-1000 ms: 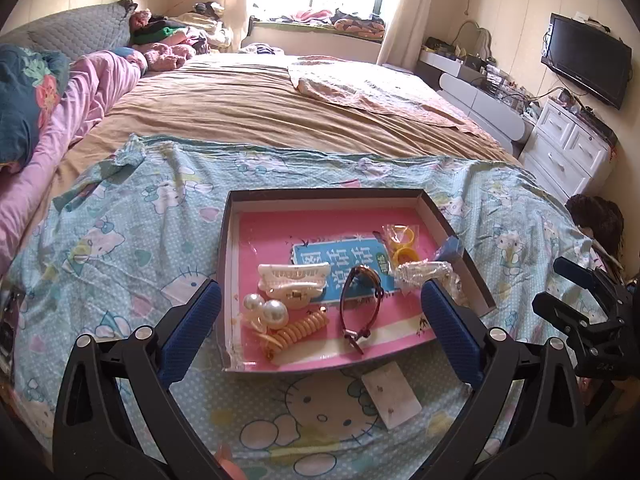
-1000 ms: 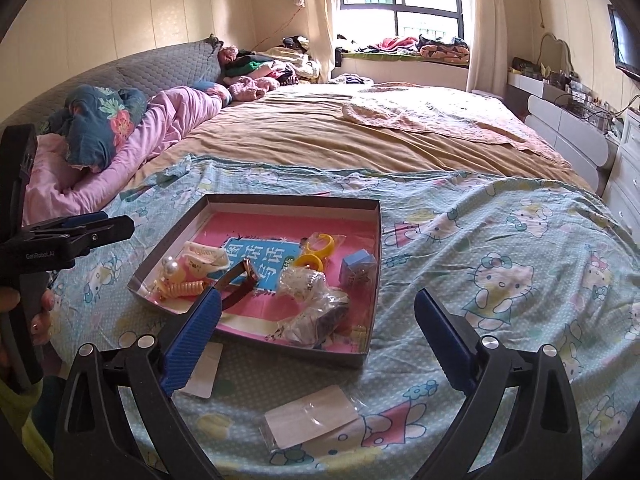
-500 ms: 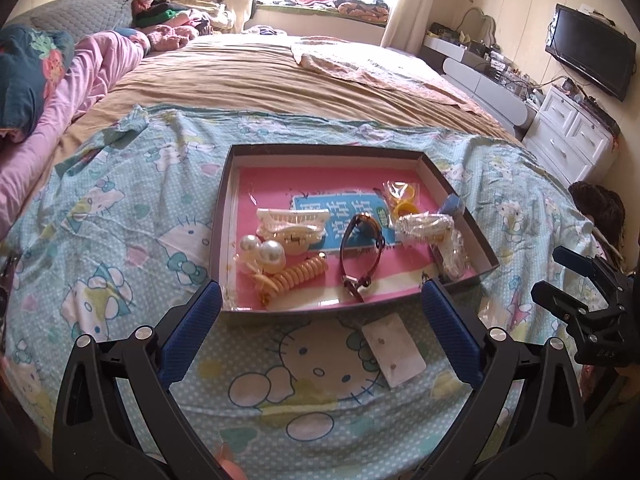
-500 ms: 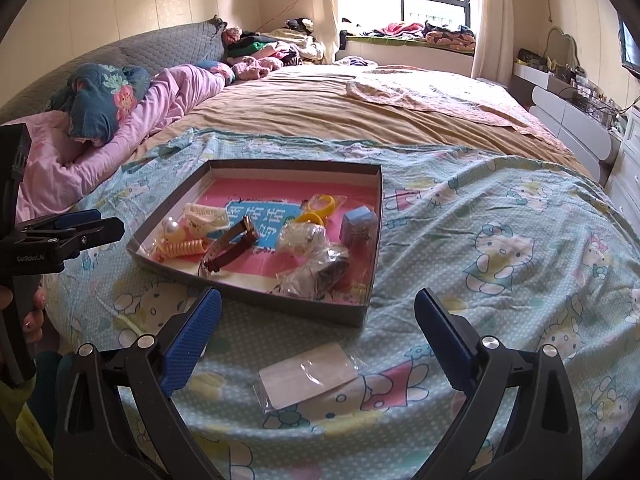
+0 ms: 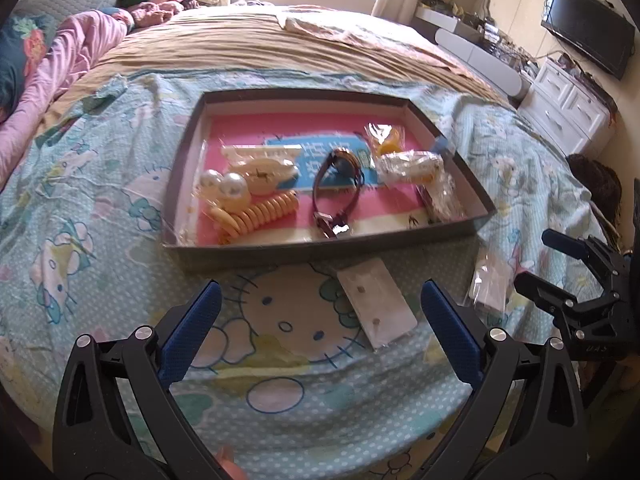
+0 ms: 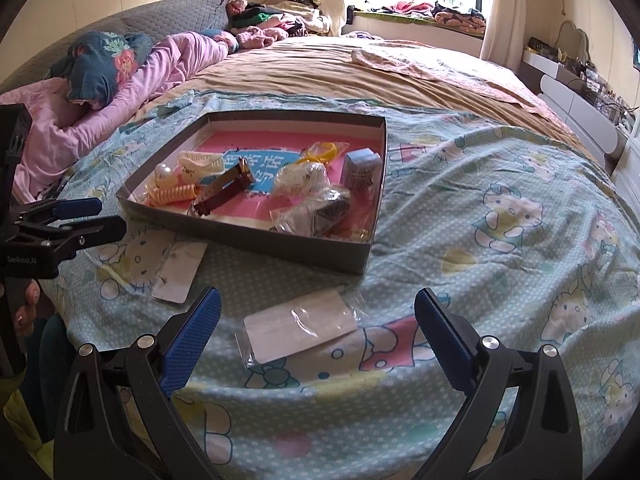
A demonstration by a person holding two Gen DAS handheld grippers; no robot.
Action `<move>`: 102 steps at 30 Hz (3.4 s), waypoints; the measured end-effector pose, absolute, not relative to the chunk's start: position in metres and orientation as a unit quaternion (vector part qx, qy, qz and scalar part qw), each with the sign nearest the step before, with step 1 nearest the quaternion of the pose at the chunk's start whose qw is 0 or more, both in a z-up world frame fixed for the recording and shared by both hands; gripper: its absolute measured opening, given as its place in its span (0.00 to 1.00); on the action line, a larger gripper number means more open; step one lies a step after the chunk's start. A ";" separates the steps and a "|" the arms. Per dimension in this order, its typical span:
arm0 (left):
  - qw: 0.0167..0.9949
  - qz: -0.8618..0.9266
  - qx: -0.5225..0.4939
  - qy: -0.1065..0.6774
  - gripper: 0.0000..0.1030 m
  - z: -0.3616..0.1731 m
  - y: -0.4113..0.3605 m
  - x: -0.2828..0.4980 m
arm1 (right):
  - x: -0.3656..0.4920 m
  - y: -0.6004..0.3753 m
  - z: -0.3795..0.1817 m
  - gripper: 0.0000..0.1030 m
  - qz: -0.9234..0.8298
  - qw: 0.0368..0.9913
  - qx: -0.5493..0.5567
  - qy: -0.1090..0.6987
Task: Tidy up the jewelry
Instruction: 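Withdraw both open tools from the tray toward the earring card, then grasp the clear earring card with the left tool while the right tool grasps the clear sleeve, then carry the earring card and clear sleeve over the tray with both tools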
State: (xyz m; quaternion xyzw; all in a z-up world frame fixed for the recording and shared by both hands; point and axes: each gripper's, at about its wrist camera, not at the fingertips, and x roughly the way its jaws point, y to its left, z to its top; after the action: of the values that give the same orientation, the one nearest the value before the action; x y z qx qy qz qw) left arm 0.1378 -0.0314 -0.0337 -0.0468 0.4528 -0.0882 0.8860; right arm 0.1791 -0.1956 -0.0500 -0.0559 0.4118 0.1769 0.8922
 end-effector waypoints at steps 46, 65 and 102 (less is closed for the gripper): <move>0.879 -0.127 -0.048 0.457 0.20 -0.038 -0.047 0.131 | 0.206 -0.178 -0.091 0.31 0.252 0.848 0.020 0.466; 0.907 -0.094 -0.089 0.402 0.20 0.008 -0.008 0.153 | 0.216 -0.182 -0.015 0.24 0.271 0.888 0.019 0.371; 0.907 -0.108 -0.063 0.402 0.20 0.013 -0.022 0.209 | 0.282 -0.189 0.003 0.24 0.236 0.910 0.017 0.341</move>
State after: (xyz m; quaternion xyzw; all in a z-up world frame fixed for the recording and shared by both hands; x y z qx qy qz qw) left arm 0.2087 -0.0219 0.0130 -0.0626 0.4020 -0.1075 0.9072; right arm 0.2823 -0.1887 0.0031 0.0172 0.3406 0.2363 0.9099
